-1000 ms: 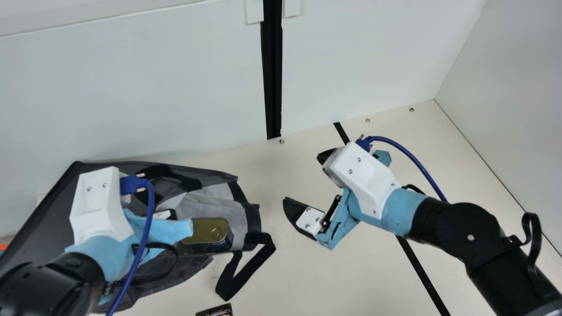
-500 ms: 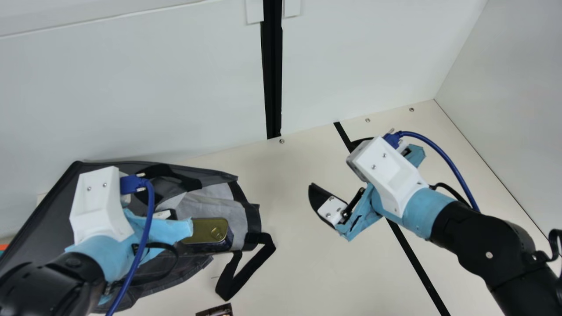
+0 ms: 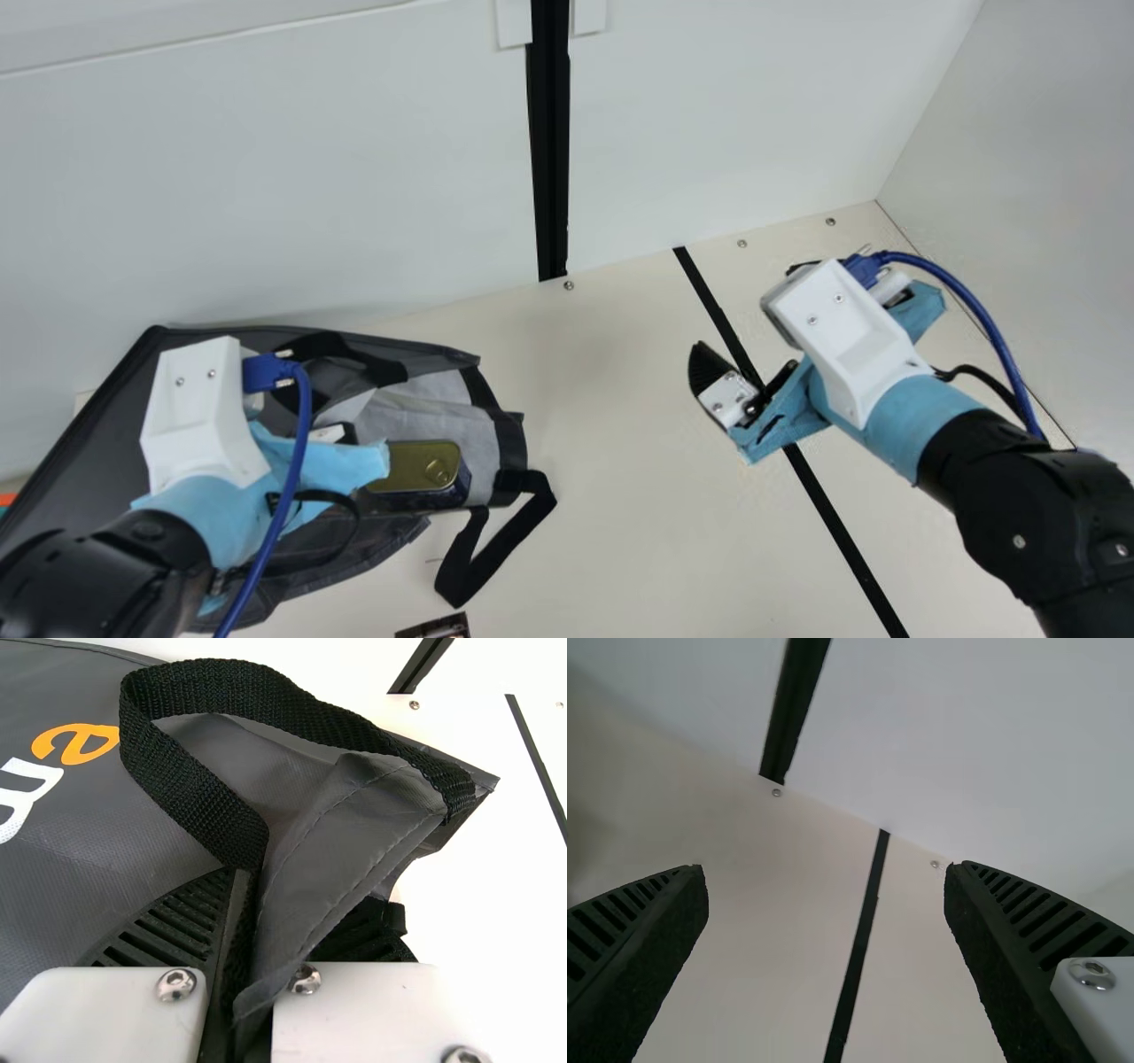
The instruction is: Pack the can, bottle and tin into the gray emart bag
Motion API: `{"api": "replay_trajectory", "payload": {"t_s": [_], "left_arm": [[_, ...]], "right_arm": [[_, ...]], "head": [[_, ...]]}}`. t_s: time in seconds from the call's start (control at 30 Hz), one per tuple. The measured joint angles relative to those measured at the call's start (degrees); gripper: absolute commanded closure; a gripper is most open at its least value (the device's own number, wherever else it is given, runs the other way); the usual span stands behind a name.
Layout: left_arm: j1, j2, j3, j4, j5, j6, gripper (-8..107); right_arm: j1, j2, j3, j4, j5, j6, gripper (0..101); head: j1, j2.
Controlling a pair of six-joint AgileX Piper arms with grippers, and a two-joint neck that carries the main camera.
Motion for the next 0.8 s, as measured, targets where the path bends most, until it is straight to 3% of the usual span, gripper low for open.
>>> {"api": "replay_trajectory", "payload": {"t_s": [0.23, 0.8], "left_arm": [[0.0, 0.0, 0.0, 0.0, 0.0, 0.0, 89], [0.0, 0.0, 0.0, 0.0, 0.0, 0.0, 89]], "right_arm": [[-2.2, -0.5, -1.9, -8.6, 1.0, 7.8, 10], [-1.8, -2.0, -7.6, -25.7, 9.0, 27.2, 10]], "head": [[0.0, 0.0], [0.0, 0.1]]}}
